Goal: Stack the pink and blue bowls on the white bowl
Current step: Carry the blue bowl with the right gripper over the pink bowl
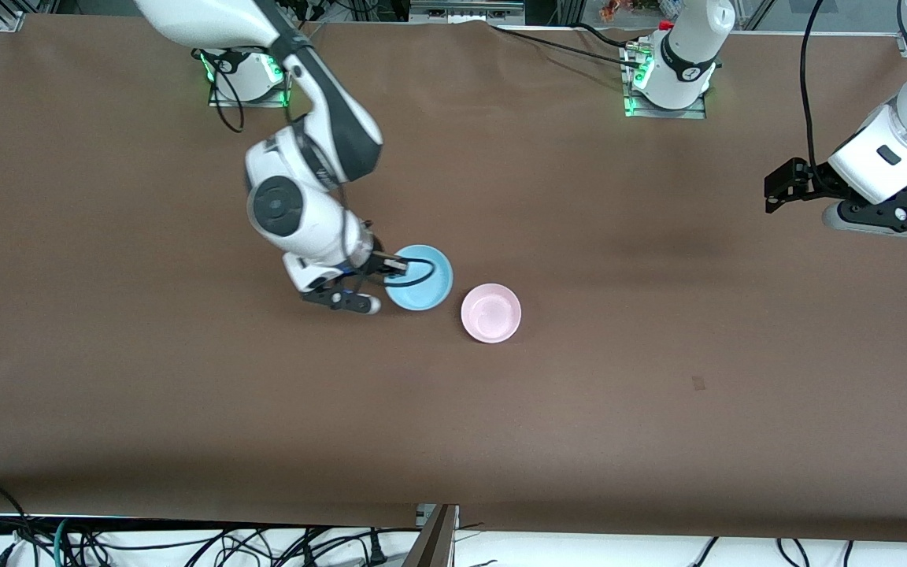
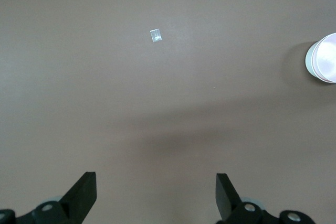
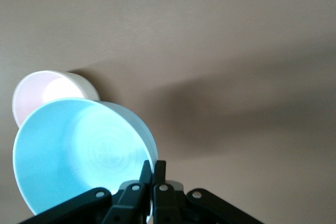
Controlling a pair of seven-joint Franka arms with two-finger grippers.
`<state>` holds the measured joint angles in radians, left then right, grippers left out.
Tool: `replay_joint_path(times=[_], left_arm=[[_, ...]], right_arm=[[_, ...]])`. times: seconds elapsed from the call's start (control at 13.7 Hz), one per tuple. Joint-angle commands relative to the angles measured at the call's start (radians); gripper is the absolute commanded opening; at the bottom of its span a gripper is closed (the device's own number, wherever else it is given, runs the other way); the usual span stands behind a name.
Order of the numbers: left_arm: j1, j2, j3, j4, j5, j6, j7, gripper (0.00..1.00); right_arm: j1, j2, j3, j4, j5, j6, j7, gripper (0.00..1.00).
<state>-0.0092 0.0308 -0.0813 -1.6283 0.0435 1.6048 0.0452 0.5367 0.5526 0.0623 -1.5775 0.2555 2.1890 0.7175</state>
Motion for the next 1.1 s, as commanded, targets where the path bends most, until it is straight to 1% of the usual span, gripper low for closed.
replay_joint_path(times=[0.0,0.22,0.44,0.8,1.02], left_arm=[[0.015,-0.011,-0.017,-0.008,-0.002,0.003,0.022,1.0],[0.017,-0.009,-0.015,-0.007,-0.002,0.0,0.022,1.0],[0.015,-0.009,-0.015,-0.005,-0.002,0.0,0.021,1.0],[0.017,-0.008,-0.015,-0.005,-0.004,0.0,0.022,1.0],[0.018,-0.008,-0.015,-0.005,-0.004,0.0,0.022,1.0]], right_arm=[[0.064,0.075,-0.012,0.079,0.007,0.078,0.12,0.0],[0.115,0.13,-0.012,0.114,0.005,0.153,0.192,0.0],[0.152,0.154,-0.013,0.116,-0.001,0.207,0.226,0.0],[0.148,0.165,-0.021,0.117,-0.009,0.253,0.223,0.0],[0.149,0.191,-0.021,0.117,-0.028,0.316,0.223,0.0]])
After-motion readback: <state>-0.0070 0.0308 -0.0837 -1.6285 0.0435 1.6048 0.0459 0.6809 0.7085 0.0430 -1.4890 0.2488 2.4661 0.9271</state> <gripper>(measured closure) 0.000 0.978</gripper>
